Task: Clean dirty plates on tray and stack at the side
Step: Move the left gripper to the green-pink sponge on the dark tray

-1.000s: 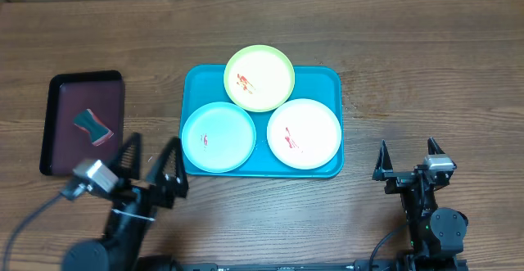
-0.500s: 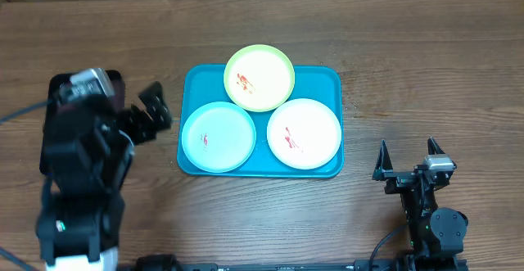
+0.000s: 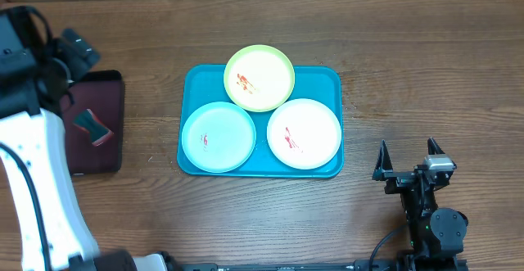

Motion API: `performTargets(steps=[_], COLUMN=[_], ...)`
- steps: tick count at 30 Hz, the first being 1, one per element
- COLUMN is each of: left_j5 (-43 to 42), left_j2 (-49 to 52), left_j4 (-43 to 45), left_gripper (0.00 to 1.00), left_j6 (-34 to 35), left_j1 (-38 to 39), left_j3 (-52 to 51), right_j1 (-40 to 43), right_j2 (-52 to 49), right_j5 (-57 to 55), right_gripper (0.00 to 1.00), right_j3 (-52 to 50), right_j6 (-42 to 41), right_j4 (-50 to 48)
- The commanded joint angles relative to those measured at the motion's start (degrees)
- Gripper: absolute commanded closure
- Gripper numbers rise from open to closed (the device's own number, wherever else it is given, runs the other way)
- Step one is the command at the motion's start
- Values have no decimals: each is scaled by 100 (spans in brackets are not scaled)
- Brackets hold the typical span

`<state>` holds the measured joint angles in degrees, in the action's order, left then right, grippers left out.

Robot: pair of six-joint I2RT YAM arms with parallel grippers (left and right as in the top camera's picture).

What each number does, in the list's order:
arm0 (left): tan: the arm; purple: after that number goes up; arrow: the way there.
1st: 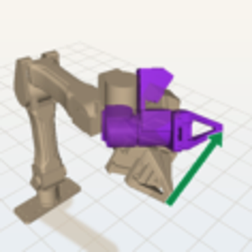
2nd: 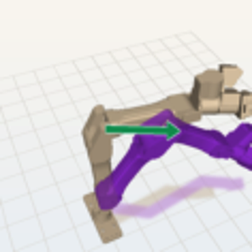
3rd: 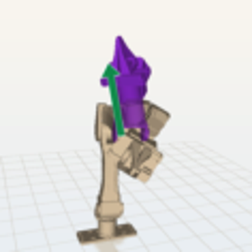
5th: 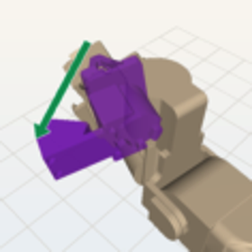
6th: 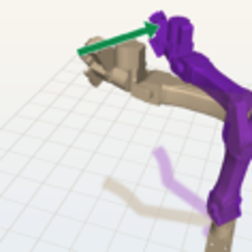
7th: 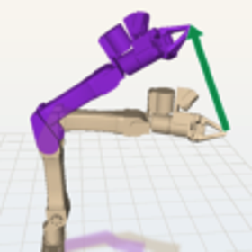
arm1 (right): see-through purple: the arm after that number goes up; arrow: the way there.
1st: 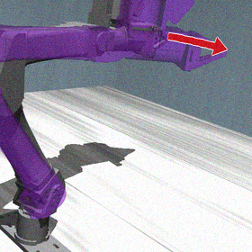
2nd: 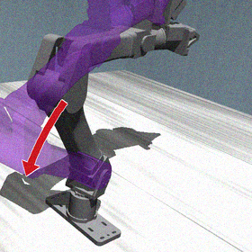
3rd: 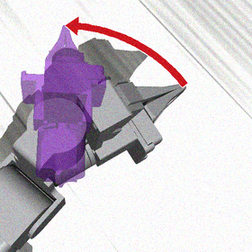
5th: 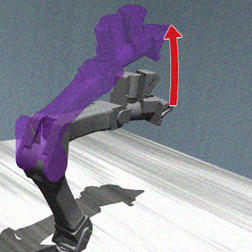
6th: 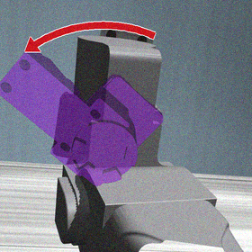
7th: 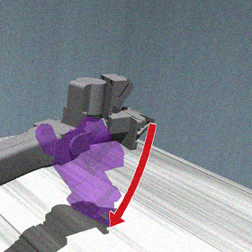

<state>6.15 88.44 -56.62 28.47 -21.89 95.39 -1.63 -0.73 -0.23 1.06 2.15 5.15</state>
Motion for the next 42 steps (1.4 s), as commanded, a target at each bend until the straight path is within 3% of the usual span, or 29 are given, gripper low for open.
performTargets(steps=[1, 5, 20, 27, 35, 36, 39, 42], left_j5=[-168, -164, -173, -444, -557, -555, -555, -538], left_j2=[514, 1154, 3047, 3602, 3851, 3856, 3856, 3856], left_j4=[-33, -59, -313, -310, -308, -310, -308, -308], left_gripper=[0, 0, 0, 6, 41, 50, 95, 94], left_j6=[433, 81, -70, -428, -428, -428, -428, -428], left_j1=[-385, -643, -970, -968, -962, -964, -964, -964], left_j3=[109, 109, 109, 109, 109, 109, 109, 109], right_j1=[-2, -2, -2, -2, -2, -2, -2, -2], right_j2=[57, 57, 57, 57, 57, 57, 57, 57], right_j5=[11, 11, 11, 11, 11, 11, 11, 11], right_gripper=[0, 0, 0, 0, 0, 0, 0, 0], right_j3=[-59, -59, -59, -59, -59, -59, -59, -59], right_j6=[-24, -24, -24, -24, -24, -24, -24, -24], right_j4=[-33, -33, -33, -33, -33, -33, -33, -33])
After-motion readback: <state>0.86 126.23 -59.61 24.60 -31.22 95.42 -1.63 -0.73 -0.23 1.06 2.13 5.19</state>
